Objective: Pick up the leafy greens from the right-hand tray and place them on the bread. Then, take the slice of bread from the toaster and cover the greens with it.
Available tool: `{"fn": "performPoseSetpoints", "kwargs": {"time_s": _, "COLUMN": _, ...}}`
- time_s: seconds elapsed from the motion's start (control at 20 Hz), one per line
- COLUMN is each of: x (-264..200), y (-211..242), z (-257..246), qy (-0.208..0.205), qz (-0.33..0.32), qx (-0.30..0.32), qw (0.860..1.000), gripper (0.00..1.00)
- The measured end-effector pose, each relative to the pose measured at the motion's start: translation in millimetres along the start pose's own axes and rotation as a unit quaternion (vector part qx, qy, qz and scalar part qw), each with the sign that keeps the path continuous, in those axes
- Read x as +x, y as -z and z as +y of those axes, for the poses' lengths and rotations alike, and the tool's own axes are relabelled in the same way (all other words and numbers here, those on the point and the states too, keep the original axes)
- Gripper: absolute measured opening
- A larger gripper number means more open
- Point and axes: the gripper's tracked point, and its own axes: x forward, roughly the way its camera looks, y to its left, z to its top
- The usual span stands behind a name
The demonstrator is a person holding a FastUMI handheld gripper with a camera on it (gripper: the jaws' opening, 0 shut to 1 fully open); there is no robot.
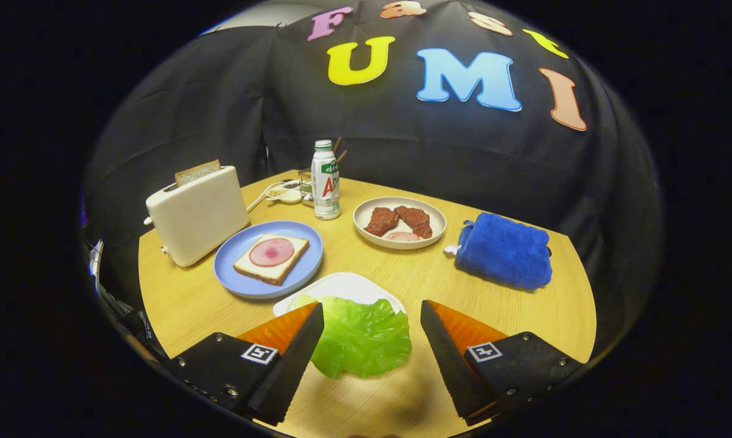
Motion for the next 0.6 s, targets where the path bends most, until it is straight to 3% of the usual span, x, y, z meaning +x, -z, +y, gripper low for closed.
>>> {"fn": "performPoseSetpoints", "kwargs": {"time_s": 0.35, "x": 37.3, "y": 22.3, "z": 20.1, "qy": -0.020, "qz": 0.060, "qx": -0.034, "qw": 0.997, "gripper": 0.98}}
{"fn": "performPoseSetpoints", "kwargs": {"time_s": 0.6, "x": 60.0, "y": 40.2, "z": 19.2, "qy": -0.018, "qz": 0.098, "qx": -0.023, "qw": 0.995, "gripper": 0.98}}
